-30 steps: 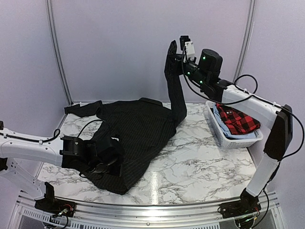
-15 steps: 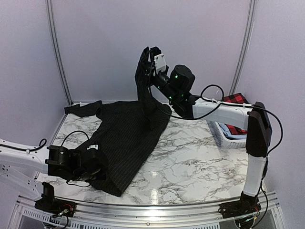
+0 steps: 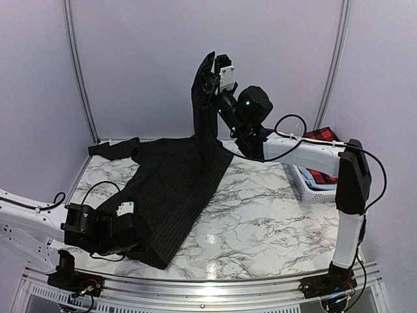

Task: Fold and stack the long sleeve shirts
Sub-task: Fold the flattened shirt at the center of the board.

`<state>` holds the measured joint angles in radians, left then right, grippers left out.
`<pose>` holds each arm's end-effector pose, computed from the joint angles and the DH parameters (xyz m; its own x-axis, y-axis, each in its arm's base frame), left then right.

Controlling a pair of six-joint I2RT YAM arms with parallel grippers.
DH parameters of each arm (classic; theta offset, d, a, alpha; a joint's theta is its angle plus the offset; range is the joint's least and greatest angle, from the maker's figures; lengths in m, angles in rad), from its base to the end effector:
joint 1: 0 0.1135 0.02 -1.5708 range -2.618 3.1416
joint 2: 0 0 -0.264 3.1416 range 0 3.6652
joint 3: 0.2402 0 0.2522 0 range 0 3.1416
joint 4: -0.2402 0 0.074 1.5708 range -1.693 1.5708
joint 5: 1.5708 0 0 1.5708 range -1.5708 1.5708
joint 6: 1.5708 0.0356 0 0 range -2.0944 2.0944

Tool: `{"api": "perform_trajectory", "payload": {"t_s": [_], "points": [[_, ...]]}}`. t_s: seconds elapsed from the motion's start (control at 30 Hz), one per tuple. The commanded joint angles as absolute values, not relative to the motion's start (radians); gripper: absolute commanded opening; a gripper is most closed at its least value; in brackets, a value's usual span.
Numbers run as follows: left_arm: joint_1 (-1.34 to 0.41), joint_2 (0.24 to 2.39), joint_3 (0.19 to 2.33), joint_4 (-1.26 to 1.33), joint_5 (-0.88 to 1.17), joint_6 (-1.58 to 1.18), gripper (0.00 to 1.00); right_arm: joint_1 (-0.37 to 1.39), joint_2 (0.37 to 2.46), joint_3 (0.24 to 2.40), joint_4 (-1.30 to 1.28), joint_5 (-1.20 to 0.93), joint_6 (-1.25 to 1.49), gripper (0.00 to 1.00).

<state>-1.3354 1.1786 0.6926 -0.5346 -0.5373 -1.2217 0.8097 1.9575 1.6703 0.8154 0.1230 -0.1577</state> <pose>0.0687 -0.2081 0.2069 -0.7944 -0.1493 -0.5888 0.0776 0.9365 -0.3421 0.3245 0.3343 0.4013 0.4447 0.2408 -0.8627 -0.5829 0.8091 -0.0746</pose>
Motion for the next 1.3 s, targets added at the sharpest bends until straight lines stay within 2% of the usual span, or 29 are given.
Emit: {"api": "perform_trajectory", "payload": {"t_s": [0.0,0.27,0.67,0.87,1.07,1.27], "points": [[-1.368,1.224,0.725,-0.622,-0.559,-1.287,0.0,0.817,1.943,1.687,0.853,0.148,-0.166,0.0],[-1.409,1.307,0.715,-0.655,-0.516,-1.385,0.0,0.817,1.965,1.691,0.845,0.149,-0.161,0.0],[-1.41,1.342,0.716,-0.66,-0.521,-1.39,0.0,0.816,1.992,1.683,0.785,0.131,-0.124,0.0],[-1.408,1.355,0.722,-0.66,-0.525,-1.376,0.21,0.825,1.971,1.593,0.756,0.164,-0.095,0.0],[-1.382,1.281,0.726,-0.662,-0.539,-1.334,0.43,0.851,1.901,1.483,0.635,0.253,-0.043,0.0],[-1.295,1.218,0.798,-0.653,-0.529,-1.178,0.52,0.889,1.819,1.39,0.396,0.364,0.098,0.0]]}}
